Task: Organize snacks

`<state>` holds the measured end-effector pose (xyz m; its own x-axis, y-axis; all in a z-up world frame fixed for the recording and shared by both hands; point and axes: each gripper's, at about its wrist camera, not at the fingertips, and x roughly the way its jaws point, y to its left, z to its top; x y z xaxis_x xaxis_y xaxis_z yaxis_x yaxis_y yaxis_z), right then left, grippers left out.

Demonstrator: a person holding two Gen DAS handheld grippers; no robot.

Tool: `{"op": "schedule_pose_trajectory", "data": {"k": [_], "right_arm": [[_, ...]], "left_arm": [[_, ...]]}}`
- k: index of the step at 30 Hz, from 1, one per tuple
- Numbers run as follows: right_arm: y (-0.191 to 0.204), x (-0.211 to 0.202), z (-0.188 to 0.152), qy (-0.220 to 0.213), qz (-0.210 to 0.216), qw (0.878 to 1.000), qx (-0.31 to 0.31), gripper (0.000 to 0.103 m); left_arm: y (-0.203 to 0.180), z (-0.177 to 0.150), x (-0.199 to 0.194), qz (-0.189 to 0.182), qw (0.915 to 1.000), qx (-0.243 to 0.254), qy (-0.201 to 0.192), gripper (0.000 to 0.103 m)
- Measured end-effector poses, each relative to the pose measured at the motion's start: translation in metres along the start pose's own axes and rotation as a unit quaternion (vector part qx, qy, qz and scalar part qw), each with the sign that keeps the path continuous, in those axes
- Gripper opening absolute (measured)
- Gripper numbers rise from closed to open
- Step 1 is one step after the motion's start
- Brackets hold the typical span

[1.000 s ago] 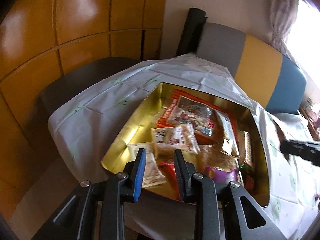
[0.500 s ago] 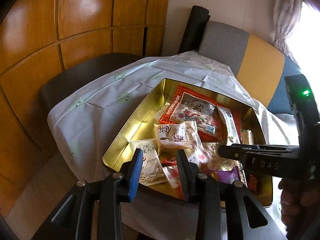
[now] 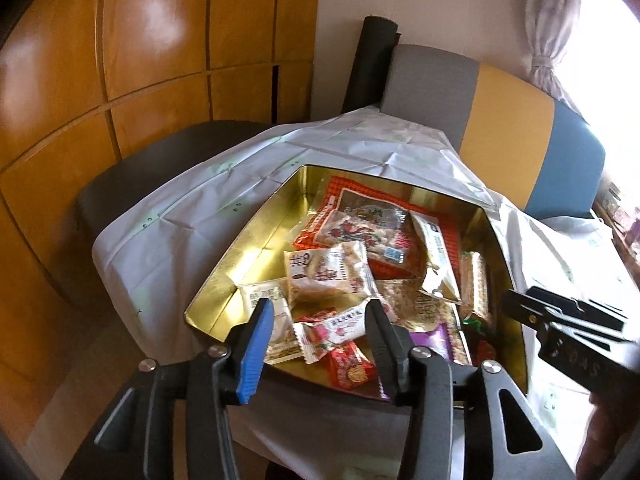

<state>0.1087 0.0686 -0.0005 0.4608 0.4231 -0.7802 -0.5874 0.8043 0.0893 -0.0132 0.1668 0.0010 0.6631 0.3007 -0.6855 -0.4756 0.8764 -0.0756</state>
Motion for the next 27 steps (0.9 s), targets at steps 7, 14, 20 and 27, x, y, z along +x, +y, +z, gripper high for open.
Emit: {"op": "schedule_pose_trajectory", "data": {"k": [7, 14, 20, 27], "right_arm": [[-0.018, -0.026, -0.036, -0.037, -0.071, 0.995, 0.053, 0.035], [-0.024, -0.04, -0.054, -0.052, -0.099, 0.991, 0.067, 0.035], [-0.024, -0.053, -0.061, -0.065, -0.108, 0.99, 0.068, 0.035], [-0.024, -0.056, -0.063, -0.067, -0.112, 0.989, 0.07, 0.035]], "left_arm": [[-0.025, -0.011, -0.017, -0.016, 0.9993, 0.03, -0.014, 0.058], [-0.042, -0.019, -0.031, -0.028, 0.9979, 0.052, -0.025, 0.067], [-0.051, -0.023, -0.038, -0.035, 0.9972, 0.06, -0.03, 0.067], [-0.051, -0.022, -0.04, -0.036, 0.9971, 0.059, -0.032, 0.068]]}}
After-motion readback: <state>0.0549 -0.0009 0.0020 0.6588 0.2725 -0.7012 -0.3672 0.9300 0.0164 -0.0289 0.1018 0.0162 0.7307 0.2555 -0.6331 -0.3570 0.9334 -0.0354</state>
